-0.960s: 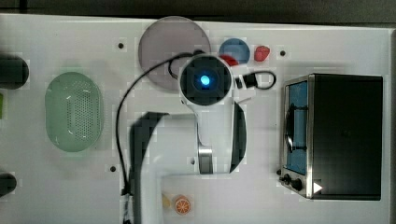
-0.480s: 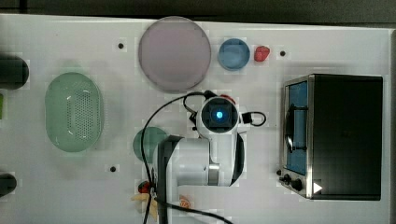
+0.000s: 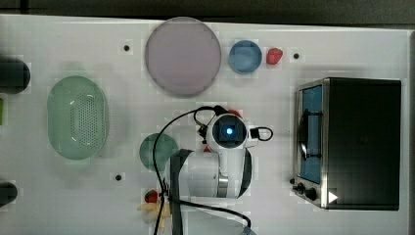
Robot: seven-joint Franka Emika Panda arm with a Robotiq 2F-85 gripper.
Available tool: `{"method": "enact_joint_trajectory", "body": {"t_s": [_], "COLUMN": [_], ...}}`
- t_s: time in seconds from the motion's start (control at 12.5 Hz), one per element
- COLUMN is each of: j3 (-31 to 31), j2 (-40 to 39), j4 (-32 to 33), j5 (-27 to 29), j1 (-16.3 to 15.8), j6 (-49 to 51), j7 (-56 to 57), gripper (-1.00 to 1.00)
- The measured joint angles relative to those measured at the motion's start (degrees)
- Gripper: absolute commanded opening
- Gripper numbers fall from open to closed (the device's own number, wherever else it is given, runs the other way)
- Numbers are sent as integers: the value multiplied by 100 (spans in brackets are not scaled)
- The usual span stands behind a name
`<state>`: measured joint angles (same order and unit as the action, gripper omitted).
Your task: Pick ketchup from plate and place it on table.
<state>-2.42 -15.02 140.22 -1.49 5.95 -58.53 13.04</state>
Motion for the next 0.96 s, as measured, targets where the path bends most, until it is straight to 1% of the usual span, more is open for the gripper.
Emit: {"method": "enact_joint_trajectory", "body": {"t_s": [0.24,0.48,0.56,0.64,0.88,0.96], "j3": [-6,-4,4,4,5,2], "j2": [259,1049,1320,1532,1829,1917], "j4": [0,-459,-761,-1197,-2602,-2949], "j5": [-12,-11,-10,50,95,90], "j1": [6,4,-6,-8,-7,-5], "j6": [101,915,1329,1796,2926,3339], "j7": [-11,-24,-31,-102,-451,-480], "gripper": [100,100,100,100,100,100]}}
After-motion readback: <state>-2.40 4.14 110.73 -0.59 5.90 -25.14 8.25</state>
